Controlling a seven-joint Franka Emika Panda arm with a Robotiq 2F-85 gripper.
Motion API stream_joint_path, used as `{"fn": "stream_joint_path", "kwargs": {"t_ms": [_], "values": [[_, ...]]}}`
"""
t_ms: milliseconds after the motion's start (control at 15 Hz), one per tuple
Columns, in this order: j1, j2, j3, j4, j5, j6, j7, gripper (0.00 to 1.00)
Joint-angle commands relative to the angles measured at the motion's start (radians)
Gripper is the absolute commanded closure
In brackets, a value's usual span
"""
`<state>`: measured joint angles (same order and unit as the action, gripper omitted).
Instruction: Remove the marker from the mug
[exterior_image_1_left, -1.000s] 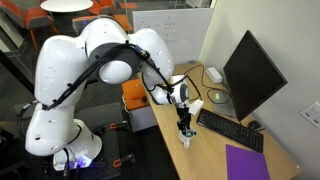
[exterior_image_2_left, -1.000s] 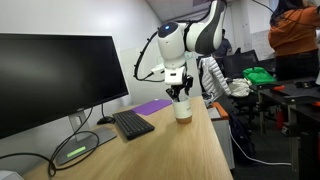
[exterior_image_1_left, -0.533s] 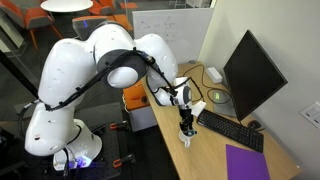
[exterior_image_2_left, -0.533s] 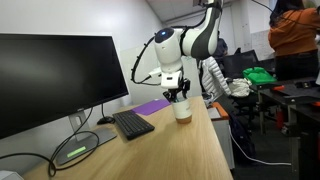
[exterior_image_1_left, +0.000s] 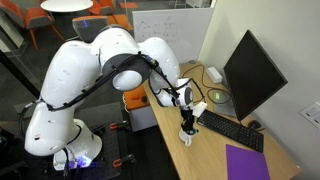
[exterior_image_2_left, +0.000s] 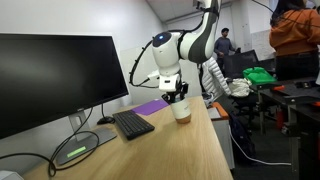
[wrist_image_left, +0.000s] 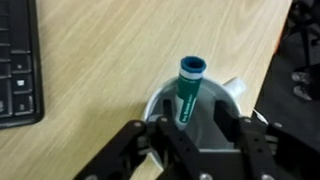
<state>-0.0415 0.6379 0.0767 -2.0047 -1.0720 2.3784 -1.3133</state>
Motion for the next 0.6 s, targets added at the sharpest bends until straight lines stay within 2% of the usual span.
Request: {"fn": "stream_joint_path", "kwargs": {"t_ms": [0, 200, 533], "values": [[-0.006, 0.025, -0.009, 0.013, -0.013, 0.031, -0.031, 0.74], [-0.004, 0.016, -0.014, 0.002, -0.034, 0.040, -0.025, 0.98], [0.011, -0.049, -0.016, -0.059, -0.113, 0.039, 0.003, 0.95]]}}
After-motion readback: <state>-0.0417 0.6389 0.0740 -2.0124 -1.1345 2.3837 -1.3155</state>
